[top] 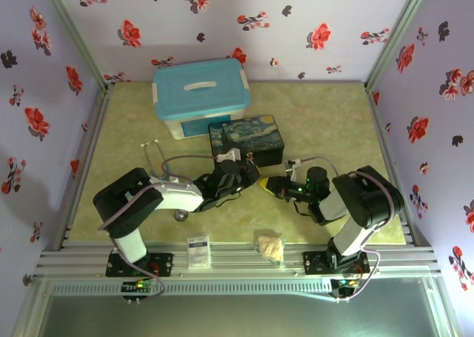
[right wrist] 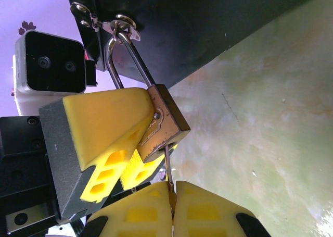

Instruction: Unlock a padlock with a key

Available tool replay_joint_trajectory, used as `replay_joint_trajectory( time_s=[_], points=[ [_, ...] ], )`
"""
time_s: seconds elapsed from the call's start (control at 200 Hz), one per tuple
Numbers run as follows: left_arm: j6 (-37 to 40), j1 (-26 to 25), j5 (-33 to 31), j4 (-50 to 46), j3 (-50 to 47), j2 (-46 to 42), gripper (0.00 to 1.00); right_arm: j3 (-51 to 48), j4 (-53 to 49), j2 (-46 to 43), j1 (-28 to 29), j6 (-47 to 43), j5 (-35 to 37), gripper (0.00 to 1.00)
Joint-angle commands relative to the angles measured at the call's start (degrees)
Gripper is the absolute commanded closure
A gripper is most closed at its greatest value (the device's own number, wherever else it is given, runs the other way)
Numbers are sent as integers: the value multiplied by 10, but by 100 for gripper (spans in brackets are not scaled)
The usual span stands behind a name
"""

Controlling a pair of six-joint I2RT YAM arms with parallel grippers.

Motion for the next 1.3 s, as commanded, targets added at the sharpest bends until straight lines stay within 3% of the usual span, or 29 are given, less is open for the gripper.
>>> replay_joint_trajectory(
  time_s=[0.0,0.27,0.61,1.295],
  points=[
    [-11,-18,66,39,2,5,100,40,60,-31,-2,25,27,100],
    [-24,-15,75,73,-10,17,100,33,60,-42,-30,32,-27,100],
    [-20,-8,84,70,-17,-1,100,5,60,1,-47,9,-11,100],
    [-50,-6,80,116,-24,30,100,-23,59,-22,-86,48,-7,100]
  ],
)
